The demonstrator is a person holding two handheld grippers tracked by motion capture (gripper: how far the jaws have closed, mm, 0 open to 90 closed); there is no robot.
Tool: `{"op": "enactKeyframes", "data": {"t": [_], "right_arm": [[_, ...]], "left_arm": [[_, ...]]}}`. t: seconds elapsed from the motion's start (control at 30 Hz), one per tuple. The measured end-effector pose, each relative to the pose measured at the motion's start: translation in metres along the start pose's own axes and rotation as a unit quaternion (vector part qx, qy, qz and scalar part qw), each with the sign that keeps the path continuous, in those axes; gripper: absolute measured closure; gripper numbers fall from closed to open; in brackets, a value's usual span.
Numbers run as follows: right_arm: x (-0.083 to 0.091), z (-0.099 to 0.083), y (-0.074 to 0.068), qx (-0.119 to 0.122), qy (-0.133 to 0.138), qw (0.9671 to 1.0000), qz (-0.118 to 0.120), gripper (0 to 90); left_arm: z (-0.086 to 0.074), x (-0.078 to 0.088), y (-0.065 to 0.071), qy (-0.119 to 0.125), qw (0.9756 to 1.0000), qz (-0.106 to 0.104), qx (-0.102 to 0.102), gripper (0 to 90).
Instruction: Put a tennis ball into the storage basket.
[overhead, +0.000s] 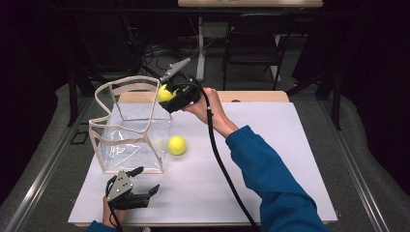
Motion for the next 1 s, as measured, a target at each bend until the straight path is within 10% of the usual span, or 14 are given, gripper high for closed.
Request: {"op": "enactKeyframes", "data": {"t": [1.0], "right_arm": [[0.000, 0.022, -0.002, 0.011, 0.043, 0.9990, -0.011, 26.6]], "left_arm": [[0.000, -0.001, 0.000, 0.001, 1.0000, -0.002, -0.001, 16.2]]}}
Point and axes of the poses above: each handheld gripper's, and its own axes: x roughly backward along the jaws, z roughly out of its top, y roughly to its right, the point moved 7 cm from there along -x, roughly forward along the jaws, and after that the axes turned 4 degrees about z, right-handed, at the moved point
